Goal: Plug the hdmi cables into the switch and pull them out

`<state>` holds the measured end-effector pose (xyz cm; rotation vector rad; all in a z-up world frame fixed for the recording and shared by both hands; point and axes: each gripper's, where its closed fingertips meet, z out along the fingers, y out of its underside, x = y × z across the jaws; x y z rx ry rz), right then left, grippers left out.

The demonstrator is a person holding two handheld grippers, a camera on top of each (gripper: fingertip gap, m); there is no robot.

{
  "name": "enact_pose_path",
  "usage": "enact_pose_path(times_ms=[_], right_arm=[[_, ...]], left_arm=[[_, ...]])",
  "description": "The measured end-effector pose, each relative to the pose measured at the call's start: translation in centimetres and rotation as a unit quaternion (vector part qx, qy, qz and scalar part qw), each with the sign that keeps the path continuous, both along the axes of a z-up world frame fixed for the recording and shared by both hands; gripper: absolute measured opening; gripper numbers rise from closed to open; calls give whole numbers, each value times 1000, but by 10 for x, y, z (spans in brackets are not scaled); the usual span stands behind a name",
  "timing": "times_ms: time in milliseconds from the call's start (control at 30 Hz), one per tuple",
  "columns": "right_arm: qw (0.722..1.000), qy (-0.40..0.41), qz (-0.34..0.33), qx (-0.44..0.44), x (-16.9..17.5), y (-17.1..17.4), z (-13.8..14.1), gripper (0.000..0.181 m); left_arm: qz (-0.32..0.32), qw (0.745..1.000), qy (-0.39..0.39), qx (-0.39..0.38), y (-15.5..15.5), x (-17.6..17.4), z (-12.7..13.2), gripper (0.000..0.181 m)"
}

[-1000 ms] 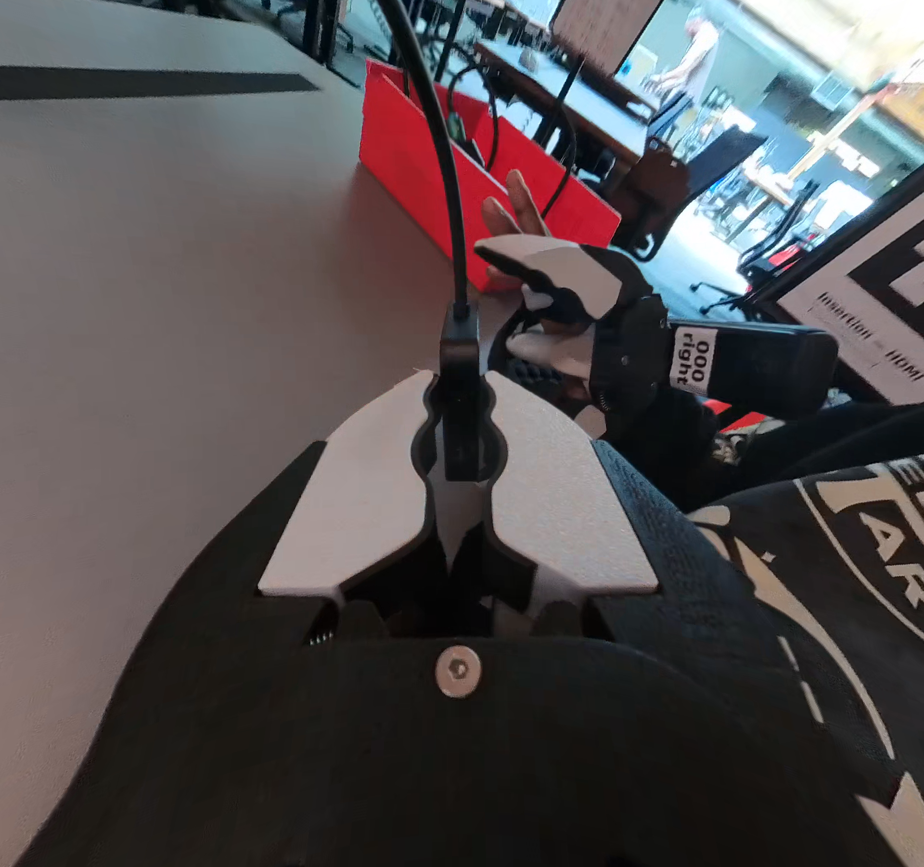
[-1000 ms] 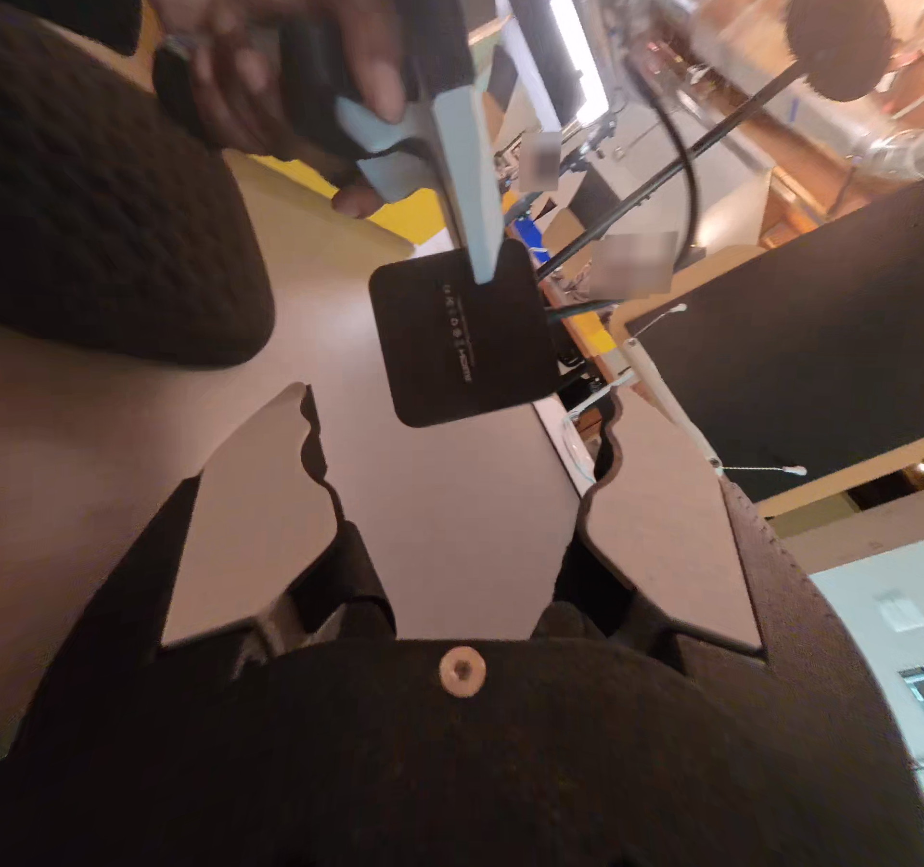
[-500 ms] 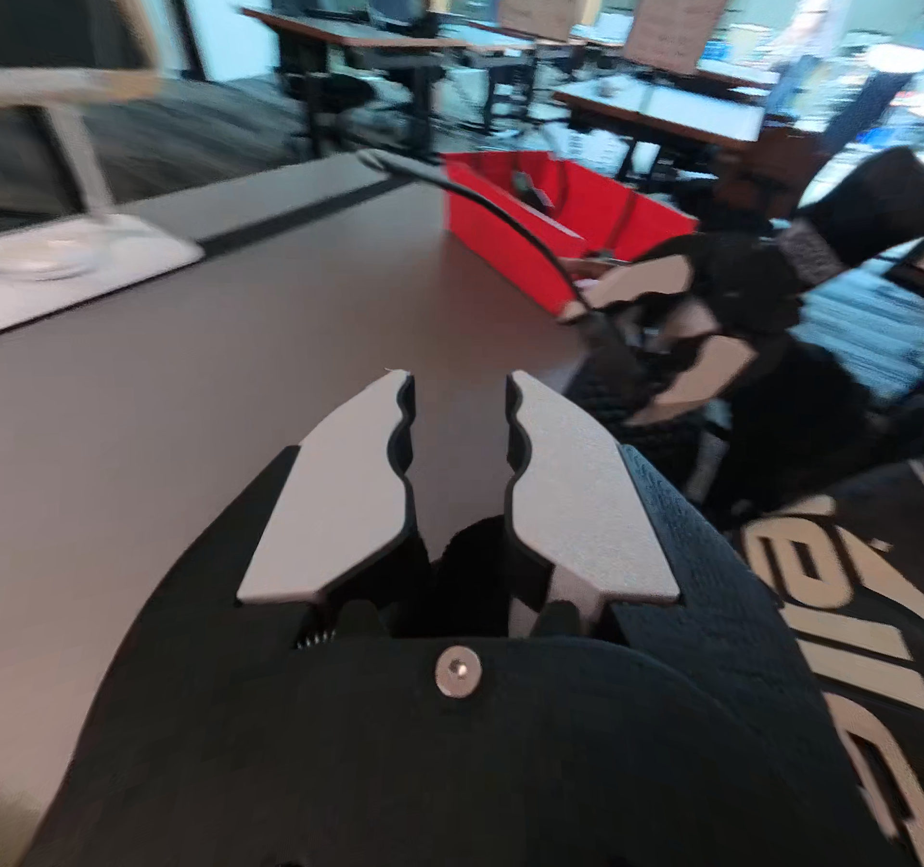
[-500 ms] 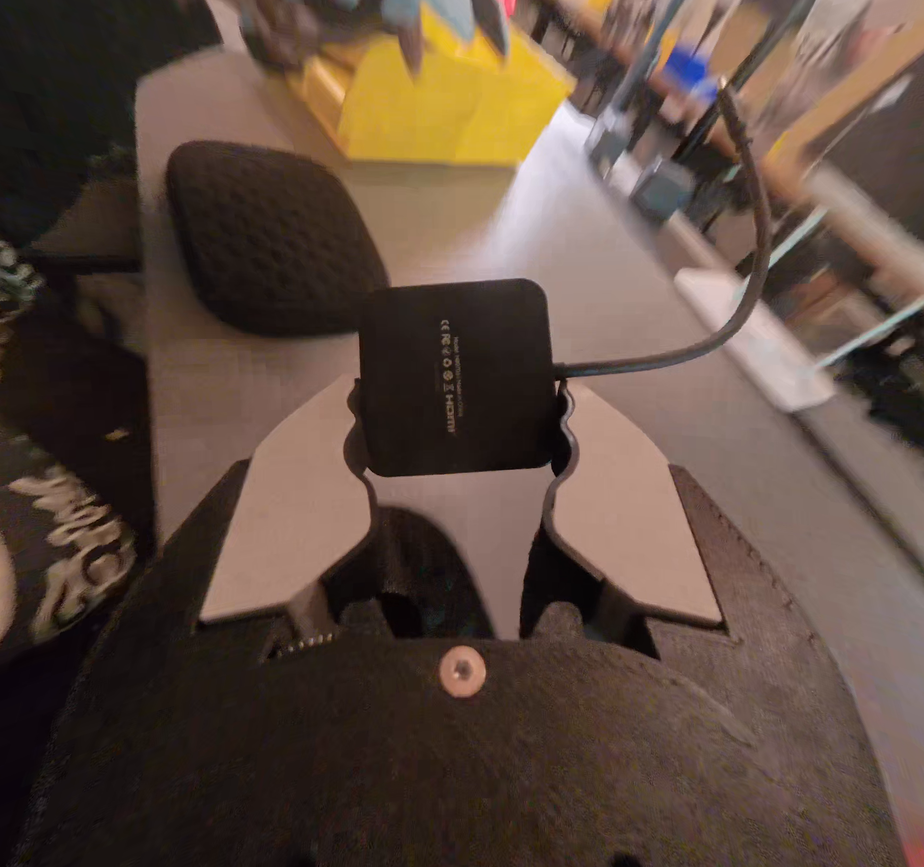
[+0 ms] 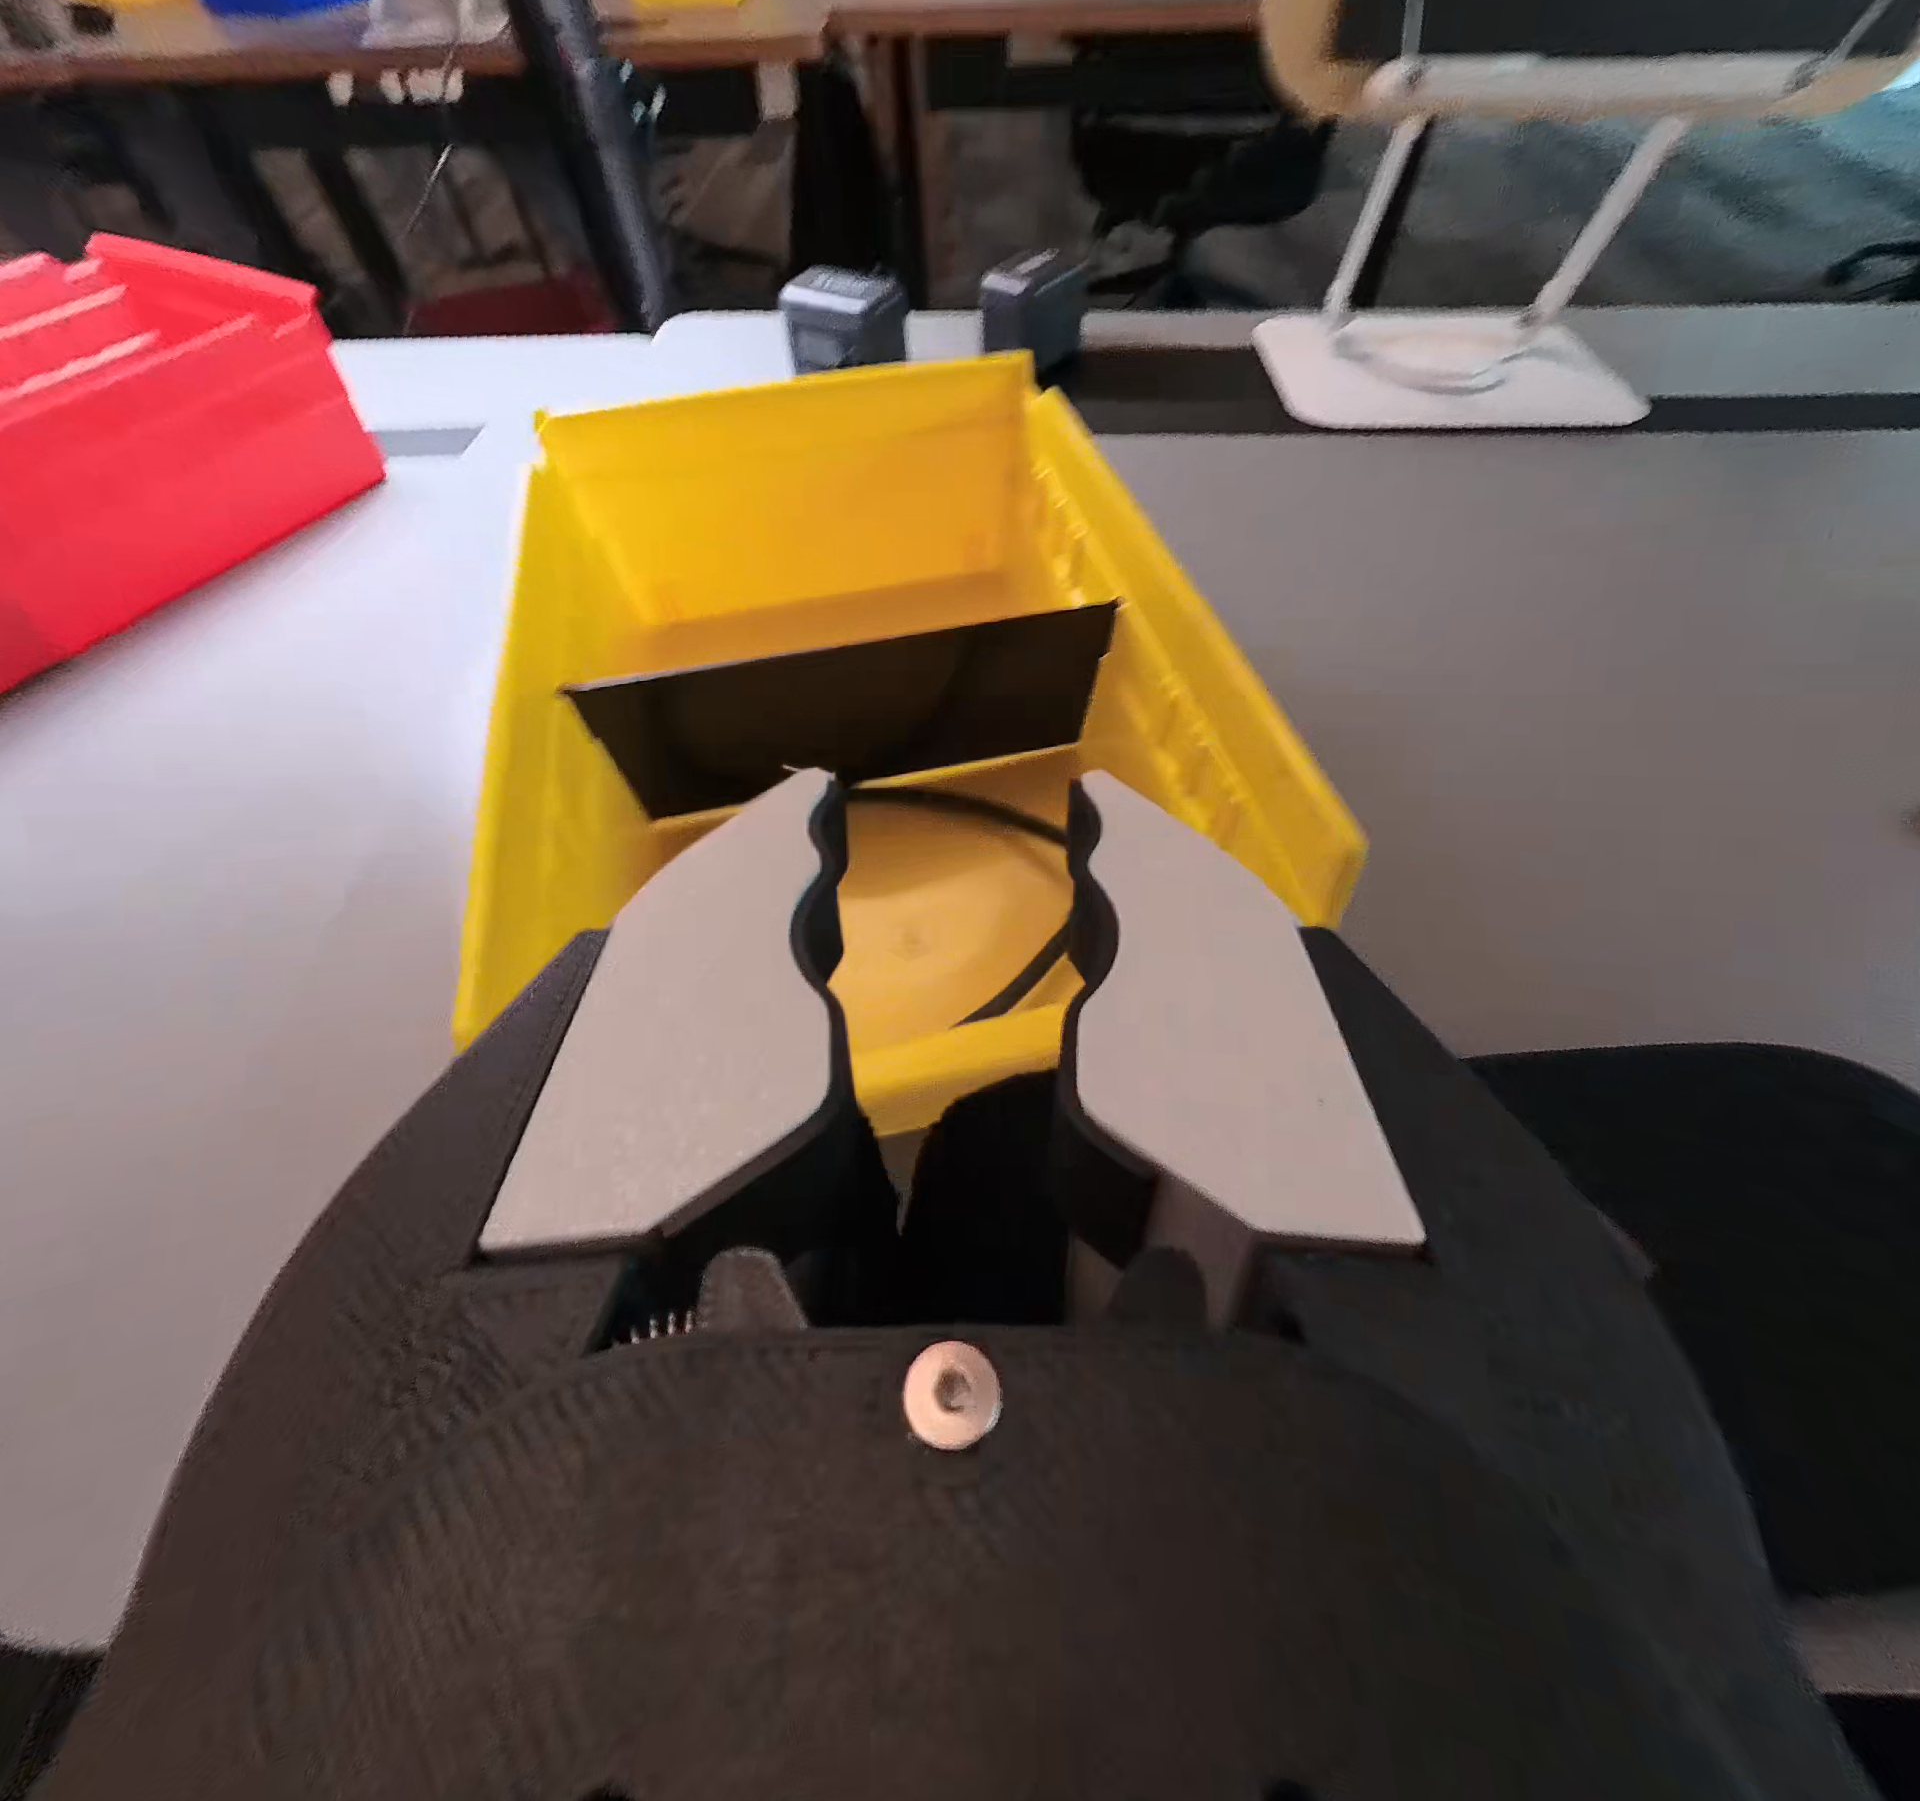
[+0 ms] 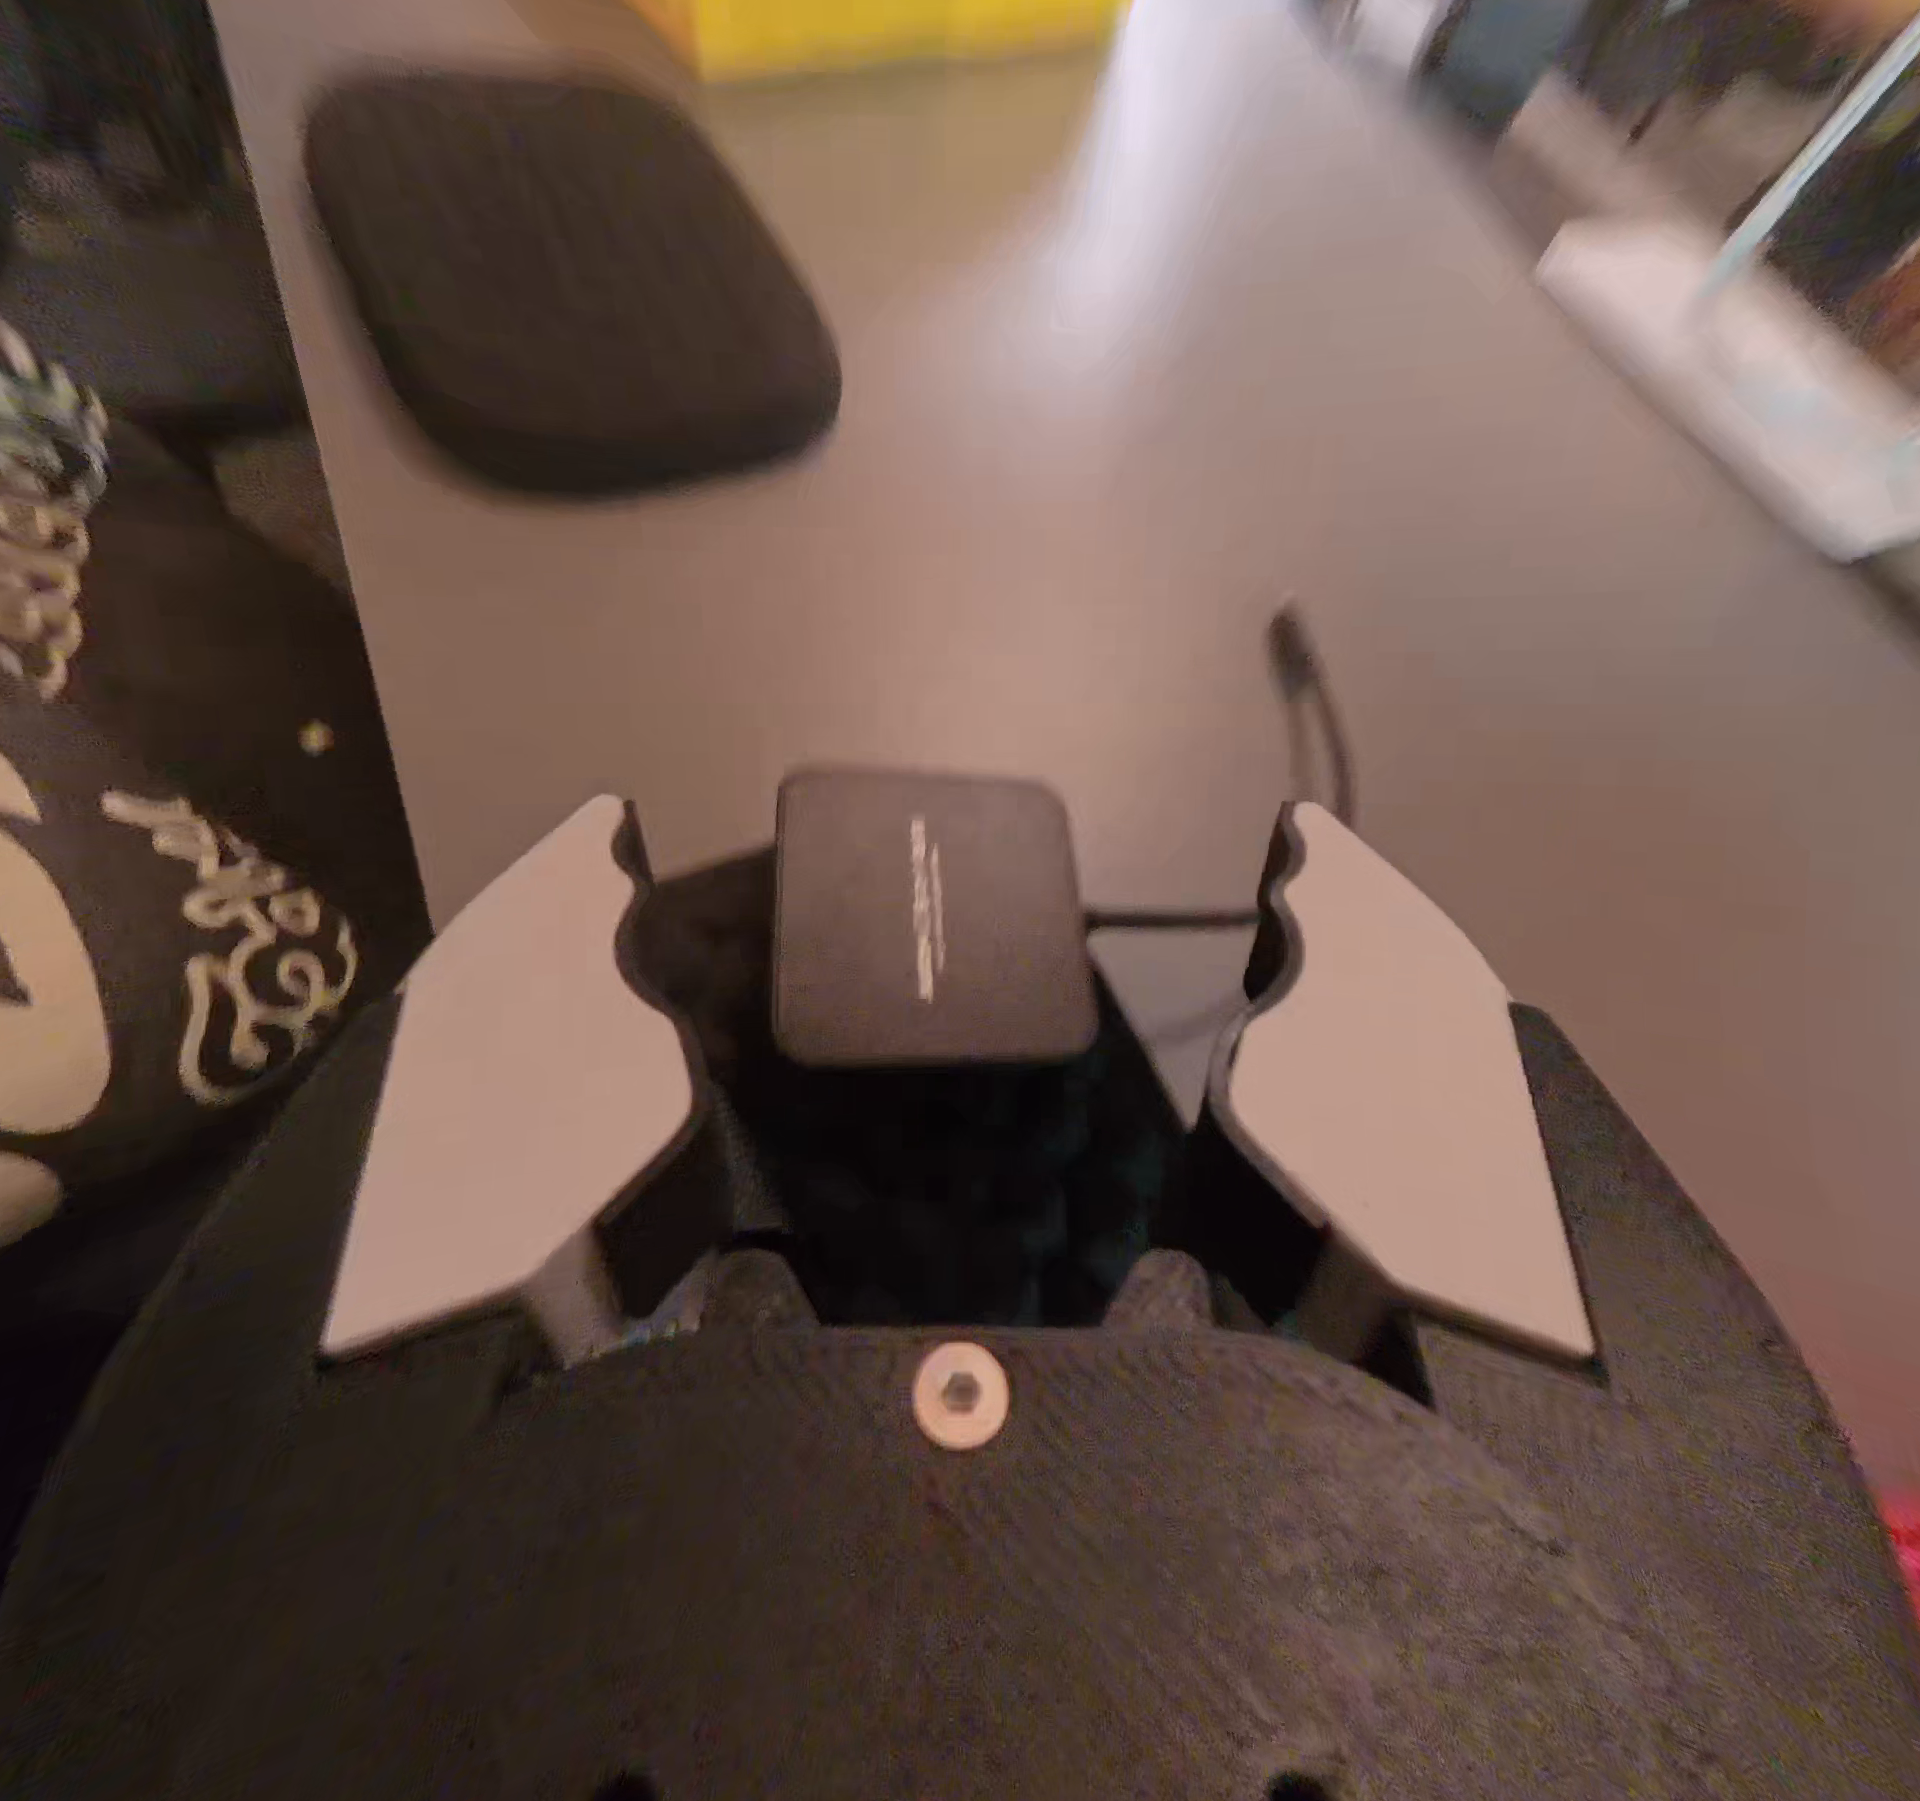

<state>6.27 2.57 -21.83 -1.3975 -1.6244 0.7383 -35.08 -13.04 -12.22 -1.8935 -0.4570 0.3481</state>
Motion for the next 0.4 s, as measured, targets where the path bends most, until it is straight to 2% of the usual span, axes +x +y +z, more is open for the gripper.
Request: enact_pose_path(times_ms=[133, 300, 333, 400], right_arm=[[980, 195, -18, 25, 6, 3, 49, 104], [919, 393, -25, -32, 35, 12, 92, 89], [899, 435, -19, -49, 42, 13, 100, 89], [854, 515, -6, -74, 55, 15, 115, 91]], left_arm=[[22, 999, -32, -38, 2, -14, -25, 40], [-79, 990, -37, -112, 39, 10, -51, 40], [-102, 984, -14, -147, 44, 11, -58, 40], [-145, 961, 88, -218, 54, 5, -69, 37]])
